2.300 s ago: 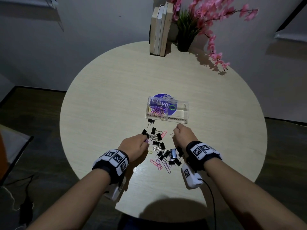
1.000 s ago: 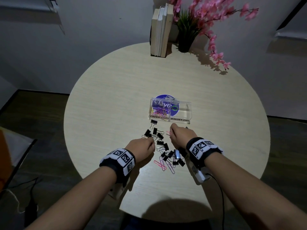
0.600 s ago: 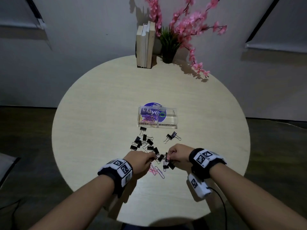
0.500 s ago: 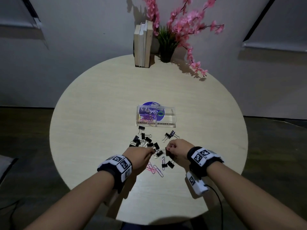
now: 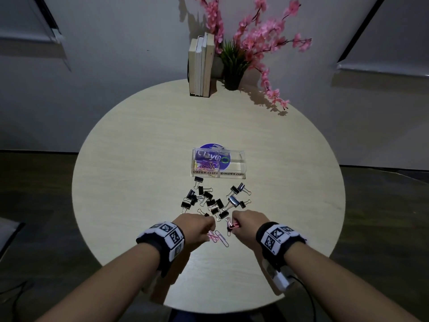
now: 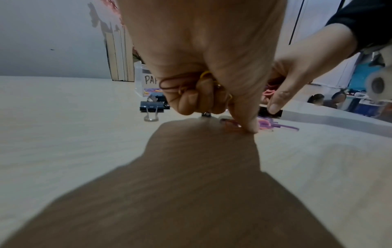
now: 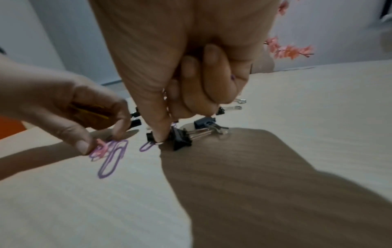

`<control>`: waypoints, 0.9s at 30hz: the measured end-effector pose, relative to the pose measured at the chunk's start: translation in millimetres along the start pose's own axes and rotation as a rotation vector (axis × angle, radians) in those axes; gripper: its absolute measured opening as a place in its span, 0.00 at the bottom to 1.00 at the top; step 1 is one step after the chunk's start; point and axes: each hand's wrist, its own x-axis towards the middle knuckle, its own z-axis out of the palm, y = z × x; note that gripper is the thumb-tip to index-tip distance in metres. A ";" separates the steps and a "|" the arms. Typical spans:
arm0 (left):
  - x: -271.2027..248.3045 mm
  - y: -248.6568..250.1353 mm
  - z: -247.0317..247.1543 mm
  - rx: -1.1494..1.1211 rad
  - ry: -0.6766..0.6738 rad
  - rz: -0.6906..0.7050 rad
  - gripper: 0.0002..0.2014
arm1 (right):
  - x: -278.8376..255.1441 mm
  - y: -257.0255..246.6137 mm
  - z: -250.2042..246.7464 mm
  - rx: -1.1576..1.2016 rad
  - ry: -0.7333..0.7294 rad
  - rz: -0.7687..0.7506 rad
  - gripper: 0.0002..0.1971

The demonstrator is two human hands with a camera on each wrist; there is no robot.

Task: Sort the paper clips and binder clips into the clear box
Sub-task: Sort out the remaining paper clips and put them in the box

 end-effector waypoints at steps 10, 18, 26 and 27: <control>7.1 -4.2 6.2 0.117 0.129 -0.071 0.16 | 0.3 -21.1 -2.1 0.023 0.052 0.123 0.18; -1.2 -11.4 1.8 -0.028 0.248 -0.117 0.13 | 24.7 -21.5 2.5 0.077 0.154 0.185 0.13; -4.7 -10.1 -0.9 -0.157 0.298 -0.193 0.14 | 23.3 -11.5 -9.4 0.128 0.173 0.193 0.10; -4.5 -7.1 -2.2 -0.171 0.307 -0.209 0.14 | 21.3 -12.6 -7.8 0.095 0.149 0.204 0.11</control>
